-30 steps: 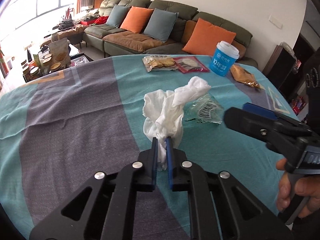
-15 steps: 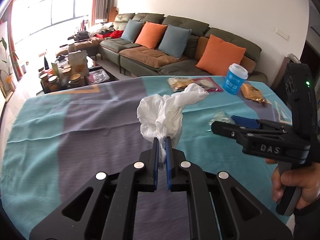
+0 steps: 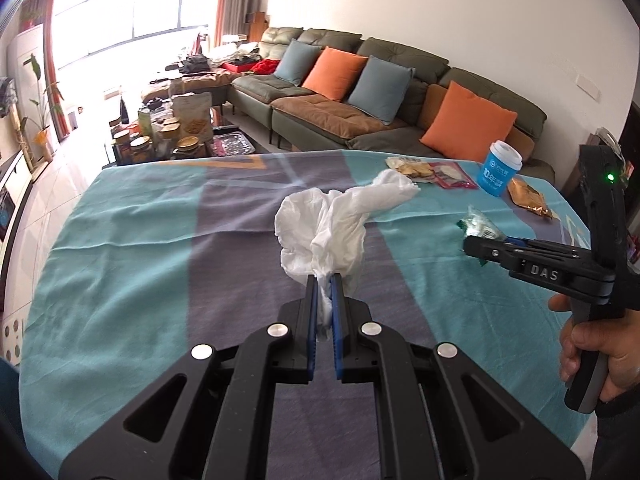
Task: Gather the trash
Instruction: 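Carry the tissue and plastic bag over the teal bin and open both tools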
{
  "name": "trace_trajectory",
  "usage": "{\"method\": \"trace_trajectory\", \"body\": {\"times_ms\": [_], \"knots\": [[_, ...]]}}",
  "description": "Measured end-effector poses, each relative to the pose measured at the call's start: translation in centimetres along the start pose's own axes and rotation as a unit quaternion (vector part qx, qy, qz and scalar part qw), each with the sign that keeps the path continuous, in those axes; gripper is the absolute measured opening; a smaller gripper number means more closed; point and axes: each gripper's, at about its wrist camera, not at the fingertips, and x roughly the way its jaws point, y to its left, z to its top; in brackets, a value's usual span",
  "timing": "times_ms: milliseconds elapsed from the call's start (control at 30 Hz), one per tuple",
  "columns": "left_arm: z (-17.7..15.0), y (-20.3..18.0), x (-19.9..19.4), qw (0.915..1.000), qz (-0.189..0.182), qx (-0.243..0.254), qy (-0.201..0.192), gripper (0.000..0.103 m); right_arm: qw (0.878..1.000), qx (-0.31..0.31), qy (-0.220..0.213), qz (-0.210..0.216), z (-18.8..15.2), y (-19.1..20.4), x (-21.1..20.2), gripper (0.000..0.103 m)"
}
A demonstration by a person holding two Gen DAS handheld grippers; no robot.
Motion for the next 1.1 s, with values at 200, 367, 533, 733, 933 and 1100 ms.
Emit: {"method": "trace_trajectory", "body": {"times_ms": [200,367,533,733,933,1100], "knots": [[-0.6,2.2,-2.2,0.9996,0.018,-0.018,-0.01,0.007,1.0,-0.012,-0.022,0.001,-0.7,1.5,-2.5,0.025],[-1.3,3.8,-4.5,0.9988,0.033,-0.03,-0.021,0.007,0.999,-0.028,-0.041,0.014,-1.5,3.5,-5.2,0.025],[-2.3,5.4,-7.4,0.9972,0.047,-0.043,-0.038,0.007,0.997,-0.053,-0.052,0.036,-2.5,6.3,-7.6,0.025],[-4.2,7.8,-11.2,0.9938,0.068,-0.066,-0.058,0.007,0.992,-0.091,-0.056,0.061,-3.4,10.7,-8.7,0.025],[-7.1,11.5,-15.7,0.987,0.103,-0.099,-0.074,0.007,0.985,-0.131,-0.059,0.099,-4.0,15.6,-9.4,0.025],[-9.4,15.1,-18.7,0.9783,0.138,-0.132,-0.082,0.007,0.977,-0.164,-0.048,0.131,-4.5,19.7,-8.7,0.025]]}}
